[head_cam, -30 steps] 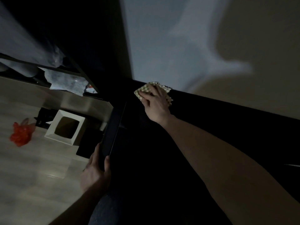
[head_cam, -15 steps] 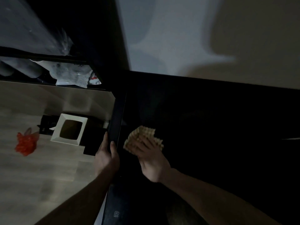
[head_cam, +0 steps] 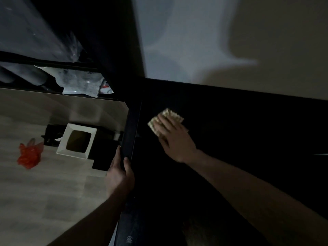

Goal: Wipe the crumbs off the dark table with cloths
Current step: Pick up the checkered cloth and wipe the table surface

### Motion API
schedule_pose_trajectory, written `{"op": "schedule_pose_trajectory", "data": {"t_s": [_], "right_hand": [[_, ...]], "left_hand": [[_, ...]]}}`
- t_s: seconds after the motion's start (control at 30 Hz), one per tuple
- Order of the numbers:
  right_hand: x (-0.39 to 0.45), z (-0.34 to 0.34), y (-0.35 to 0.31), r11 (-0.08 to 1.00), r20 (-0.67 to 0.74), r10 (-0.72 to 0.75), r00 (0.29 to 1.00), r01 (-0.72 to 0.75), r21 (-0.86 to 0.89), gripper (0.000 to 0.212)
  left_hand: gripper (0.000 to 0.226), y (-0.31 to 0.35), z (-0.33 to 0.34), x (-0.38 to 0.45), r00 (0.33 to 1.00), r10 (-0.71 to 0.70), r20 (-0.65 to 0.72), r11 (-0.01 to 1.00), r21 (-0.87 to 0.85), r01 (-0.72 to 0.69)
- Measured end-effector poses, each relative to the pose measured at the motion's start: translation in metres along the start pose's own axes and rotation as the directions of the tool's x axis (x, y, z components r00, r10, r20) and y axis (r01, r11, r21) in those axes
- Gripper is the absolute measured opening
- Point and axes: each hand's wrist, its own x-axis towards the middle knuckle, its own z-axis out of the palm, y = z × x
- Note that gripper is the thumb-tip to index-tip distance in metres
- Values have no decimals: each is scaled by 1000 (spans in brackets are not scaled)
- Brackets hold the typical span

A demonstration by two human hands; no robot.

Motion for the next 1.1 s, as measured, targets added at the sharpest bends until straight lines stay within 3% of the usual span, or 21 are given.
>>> {"op": "schedule_pose_trajectory", "data": {"t_s": [0.17,0.27,0.37,0.6,0.8,0.93,0.97,1.0,1.03,1.07,1.1], "right_hand": [[85,-10,49,992,-21,107,994,-108,-61,59],[110,-9,48,975,0,216,976,-216,-56,69],[100,5,28,976,-23,205,979,-206,-68,67],[-13,24,-49,1000,17,-15,1000,14,20,57],[-141,38,-121,984,34,-55,998,48,174,46],[-226,62,-162,971,51,-209,977,201,129,47],[-241,72,-162,959,62,-282,957,280,40,45],[-250,80,-160,940,57,-336,940,332,76,44],[-251,81,-160,943,49,-293,955,280,178,43],[-249,81,-156,895,24,-204,979,177,411,41],[-243,75,-154,762,53,-84,995,30,647,39]], "left_hand": [[53,0,4,2,999,13,-42,999,37,-11],[54,-2,7,4,999,5,-45,998,69,-2],[54,-3,7,4,999,-13,-43,997,80,16],[54,-3,2,3,999,30,-13,999,19,-30],[54,-5,-4,0,1000,10,3,999,-40,-10],[54,-3,-4,-3,1000,21,-9,999,-45,-21],[54,-2,-4,-4,1000,16,-16,999,-34,-17],[54,-2,-3,-4,1000,16,-23,1000,-21,-17],[54,-1,-3,-5,999,20,-28,1000,-9,-20],[54,-1,-3,-5,999,25,-30,1000,-3,-25],[54,-1,-3,-5,999,26,-27,1000,-3,-26]]}}
